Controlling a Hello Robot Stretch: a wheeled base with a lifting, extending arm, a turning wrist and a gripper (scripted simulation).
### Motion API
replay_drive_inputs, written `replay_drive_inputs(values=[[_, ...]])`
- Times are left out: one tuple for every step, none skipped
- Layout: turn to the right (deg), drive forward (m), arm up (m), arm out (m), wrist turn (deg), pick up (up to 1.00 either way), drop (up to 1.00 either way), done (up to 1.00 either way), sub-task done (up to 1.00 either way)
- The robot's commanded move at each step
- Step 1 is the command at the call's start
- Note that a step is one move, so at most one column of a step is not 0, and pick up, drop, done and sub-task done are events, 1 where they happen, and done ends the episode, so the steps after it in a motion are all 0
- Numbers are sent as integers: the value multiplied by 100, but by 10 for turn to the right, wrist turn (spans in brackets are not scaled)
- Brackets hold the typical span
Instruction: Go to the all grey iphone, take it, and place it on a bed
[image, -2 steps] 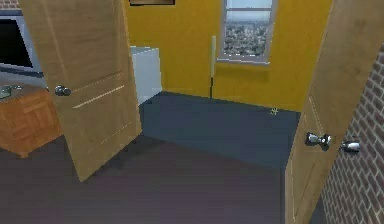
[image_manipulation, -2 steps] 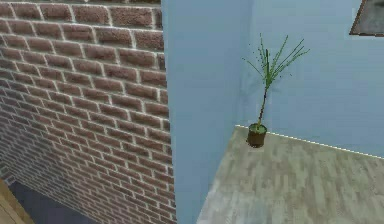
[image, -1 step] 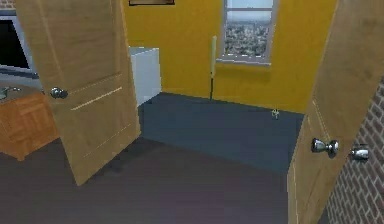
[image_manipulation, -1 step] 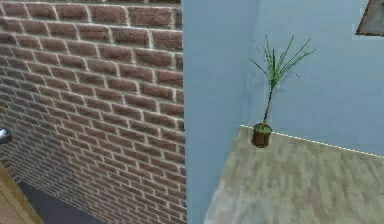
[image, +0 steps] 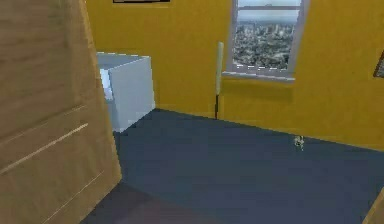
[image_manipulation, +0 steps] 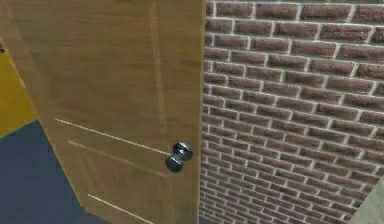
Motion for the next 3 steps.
replay_drive_inputs(values=[[240,0,0,0,0,0,0,0,0],[0,100,0,0,0,0,0,0,0],[90,0,0,0,0,0,0,0,0]])
